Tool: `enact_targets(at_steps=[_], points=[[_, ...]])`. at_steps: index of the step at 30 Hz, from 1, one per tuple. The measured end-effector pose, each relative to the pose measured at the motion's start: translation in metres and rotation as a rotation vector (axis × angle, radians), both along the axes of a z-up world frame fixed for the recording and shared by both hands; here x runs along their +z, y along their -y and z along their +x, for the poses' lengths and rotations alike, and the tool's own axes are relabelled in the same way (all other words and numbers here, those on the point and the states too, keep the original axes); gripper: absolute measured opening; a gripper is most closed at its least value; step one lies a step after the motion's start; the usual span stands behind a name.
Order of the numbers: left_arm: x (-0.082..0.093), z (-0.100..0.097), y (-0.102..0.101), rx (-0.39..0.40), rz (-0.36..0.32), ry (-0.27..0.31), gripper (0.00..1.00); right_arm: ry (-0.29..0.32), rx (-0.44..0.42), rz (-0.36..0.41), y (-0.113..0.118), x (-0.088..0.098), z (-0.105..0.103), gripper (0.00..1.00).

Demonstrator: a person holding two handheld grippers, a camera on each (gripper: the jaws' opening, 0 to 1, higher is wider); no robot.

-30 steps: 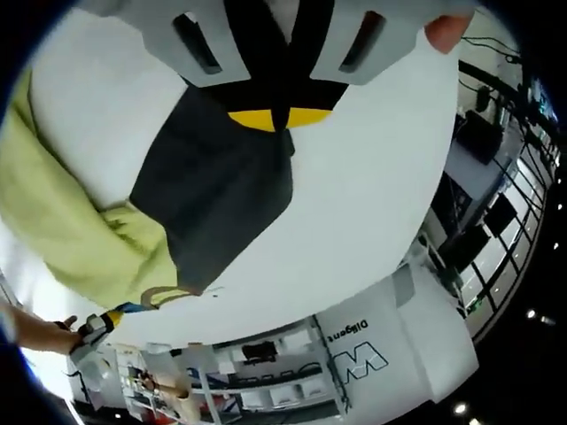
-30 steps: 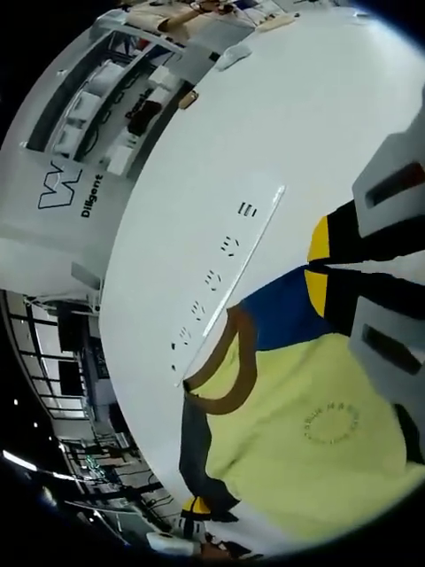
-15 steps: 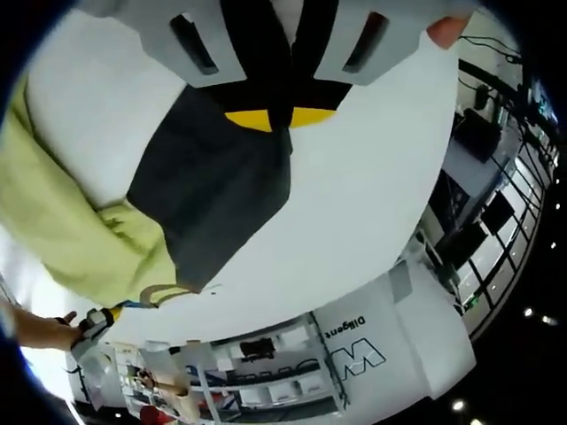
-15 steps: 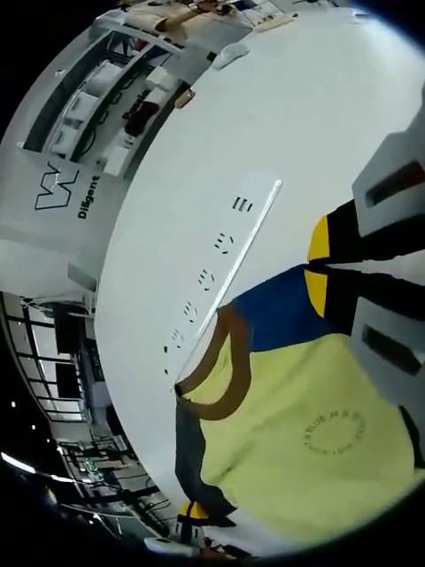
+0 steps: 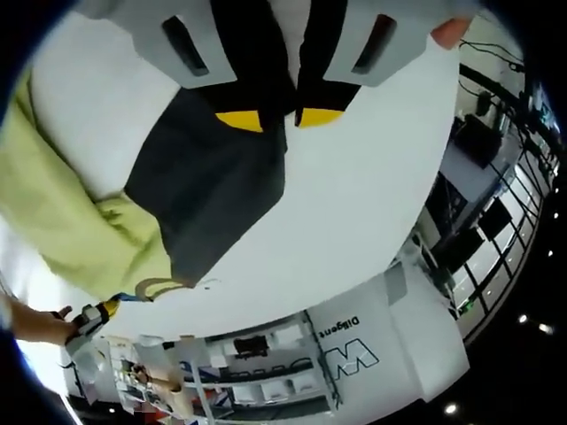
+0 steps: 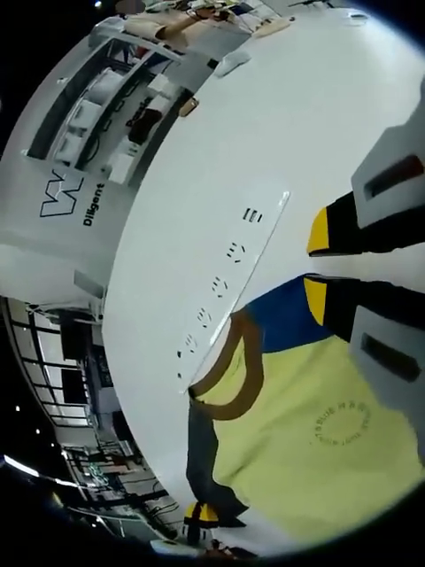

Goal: Fold the garment on the visible template until the final outline fits inside the template.

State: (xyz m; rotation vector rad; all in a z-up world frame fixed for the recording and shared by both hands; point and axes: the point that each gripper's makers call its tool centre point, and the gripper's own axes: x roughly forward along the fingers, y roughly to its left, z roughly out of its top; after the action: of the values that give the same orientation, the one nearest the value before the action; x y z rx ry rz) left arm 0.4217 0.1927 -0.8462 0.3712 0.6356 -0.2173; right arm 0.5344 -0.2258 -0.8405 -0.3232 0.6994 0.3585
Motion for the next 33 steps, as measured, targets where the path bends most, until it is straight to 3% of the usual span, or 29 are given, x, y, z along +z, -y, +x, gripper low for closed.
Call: enact_targets(at_steps=[7,14,23,33], points=[[0.010,-0.003,0.002,0.008,-0.022,0.020,0.15,0.040,-0.004,0.016,0.001,0.022,-0.009,0.05],[0.018,-0.011,-0.003,0.030,-0.048,0.035,0.16,0.091,-0.014,0.045,0.003,0.046,-0.030,0.04],[0.017,-0.037,-0.018,0.071,-0.073,0.026,0.16,0.141,0.015,0.081,-0.012,0.069,-0.088,0.04],[0.005,-0.068,-0.017,0.109,-0.106,-0.007,0.16,0.136,0.048,0.105,-0.030,0.074,-0.146,0.05]])
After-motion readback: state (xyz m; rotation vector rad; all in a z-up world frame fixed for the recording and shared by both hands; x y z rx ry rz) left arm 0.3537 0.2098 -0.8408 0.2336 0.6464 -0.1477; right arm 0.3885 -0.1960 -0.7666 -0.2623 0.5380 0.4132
